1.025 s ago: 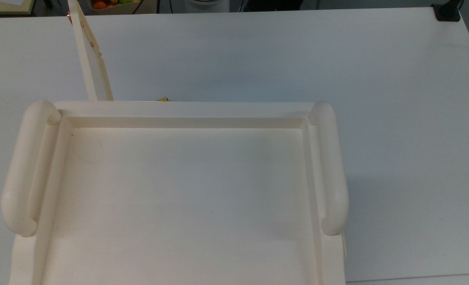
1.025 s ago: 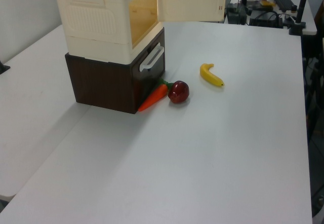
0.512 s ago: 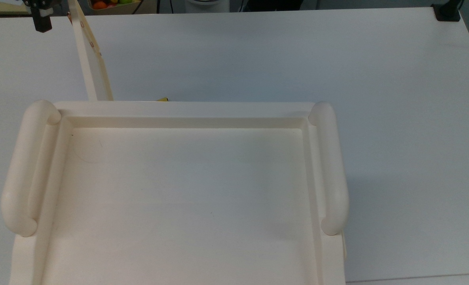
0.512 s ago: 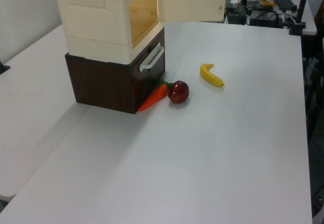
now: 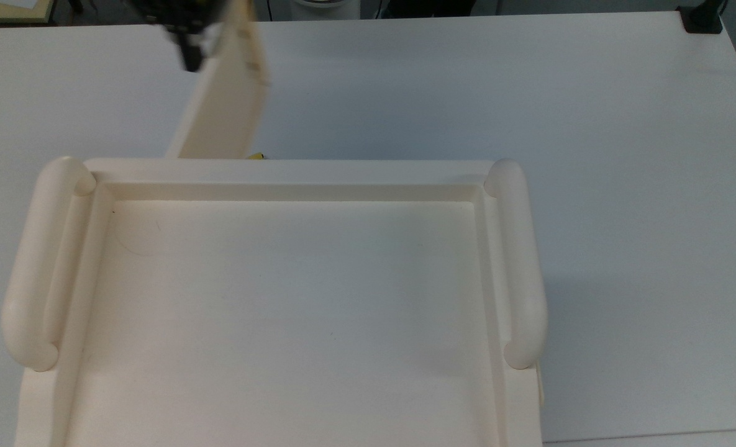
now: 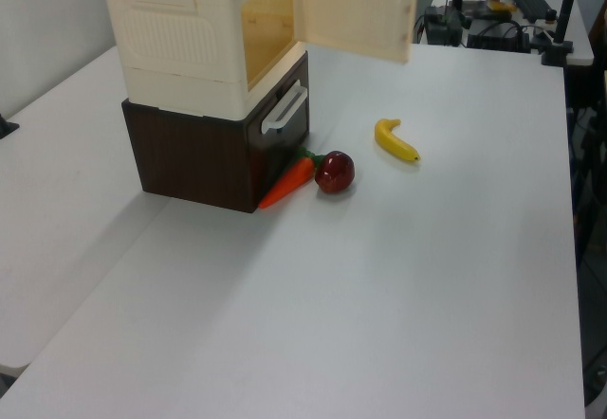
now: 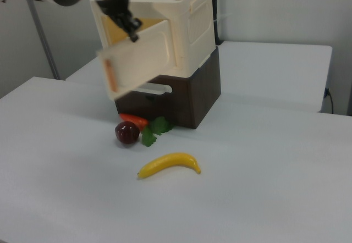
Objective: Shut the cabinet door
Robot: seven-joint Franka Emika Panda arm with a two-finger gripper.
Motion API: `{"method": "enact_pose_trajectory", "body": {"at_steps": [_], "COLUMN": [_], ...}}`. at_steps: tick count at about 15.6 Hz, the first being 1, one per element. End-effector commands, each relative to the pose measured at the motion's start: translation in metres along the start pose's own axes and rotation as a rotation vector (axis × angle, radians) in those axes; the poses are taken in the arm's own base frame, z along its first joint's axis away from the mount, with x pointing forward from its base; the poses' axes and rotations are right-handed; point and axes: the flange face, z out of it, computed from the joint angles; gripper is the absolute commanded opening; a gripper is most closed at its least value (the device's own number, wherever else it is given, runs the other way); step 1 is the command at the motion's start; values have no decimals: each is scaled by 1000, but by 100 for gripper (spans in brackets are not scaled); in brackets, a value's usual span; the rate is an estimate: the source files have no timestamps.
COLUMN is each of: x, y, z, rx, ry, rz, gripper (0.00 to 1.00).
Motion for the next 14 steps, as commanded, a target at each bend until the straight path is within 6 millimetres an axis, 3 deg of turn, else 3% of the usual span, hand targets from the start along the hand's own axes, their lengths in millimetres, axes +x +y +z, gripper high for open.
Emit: {"method": "enact_pose_trajectory", "body": {"at_steps": [1,10,14], "x": [-23,-24,-40], "y": [-50,-50,-59], "z": [9,34,56], "rx": [38,18,-2], "ry": [-25,-55,-111], "rz": [17,3,-77], "gripper": [0,0,0]}}
